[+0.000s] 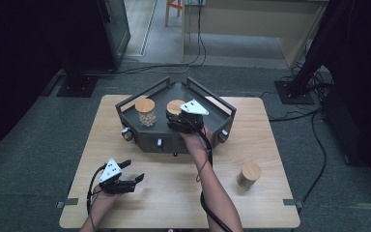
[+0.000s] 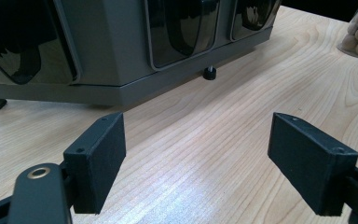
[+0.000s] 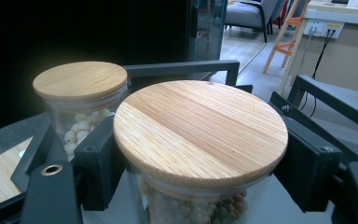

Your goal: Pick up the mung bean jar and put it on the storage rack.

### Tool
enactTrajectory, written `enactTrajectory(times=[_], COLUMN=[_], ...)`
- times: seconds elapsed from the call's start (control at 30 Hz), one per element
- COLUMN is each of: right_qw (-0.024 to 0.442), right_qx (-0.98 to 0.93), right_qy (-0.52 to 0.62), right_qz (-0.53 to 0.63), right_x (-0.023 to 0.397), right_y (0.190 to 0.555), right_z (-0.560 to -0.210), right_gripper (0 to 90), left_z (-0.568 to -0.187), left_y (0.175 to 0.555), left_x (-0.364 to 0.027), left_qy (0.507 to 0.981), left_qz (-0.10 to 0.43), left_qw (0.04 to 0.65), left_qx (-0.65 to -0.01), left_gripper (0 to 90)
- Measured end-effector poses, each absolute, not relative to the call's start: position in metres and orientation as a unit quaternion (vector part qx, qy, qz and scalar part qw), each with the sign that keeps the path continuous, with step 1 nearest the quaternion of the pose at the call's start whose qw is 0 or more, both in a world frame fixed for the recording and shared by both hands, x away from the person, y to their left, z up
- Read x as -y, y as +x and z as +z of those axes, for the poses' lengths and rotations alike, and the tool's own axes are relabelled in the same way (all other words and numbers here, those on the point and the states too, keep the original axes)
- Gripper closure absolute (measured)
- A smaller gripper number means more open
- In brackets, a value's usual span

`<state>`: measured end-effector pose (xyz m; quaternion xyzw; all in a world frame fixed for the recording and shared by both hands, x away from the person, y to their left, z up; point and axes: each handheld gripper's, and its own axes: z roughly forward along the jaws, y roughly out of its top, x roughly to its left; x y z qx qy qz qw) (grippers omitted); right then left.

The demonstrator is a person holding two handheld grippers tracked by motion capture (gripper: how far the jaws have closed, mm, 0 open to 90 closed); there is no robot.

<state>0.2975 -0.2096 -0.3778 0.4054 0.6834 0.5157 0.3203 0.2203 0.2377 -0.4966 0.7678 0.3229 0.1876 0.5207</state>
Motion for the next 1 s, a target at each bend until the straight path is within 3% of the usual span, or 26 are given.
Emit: enactTrajectory(times=[1.0], right_qw=[0.345], right_qx=[-0.682], right_qy=[0.416], right_qz=[0.493], right_x=[0.189], right_y=[0.306], right_z=[-0.396], right_gripper=[24.9], left_z=[-0.496], left_y=[0.221], left_x=[-0.238], left_qy=[0.77], left_qz=[0.186], left_qw=[0.52], left_qx=[-0.32], left_gripper=[18.7])
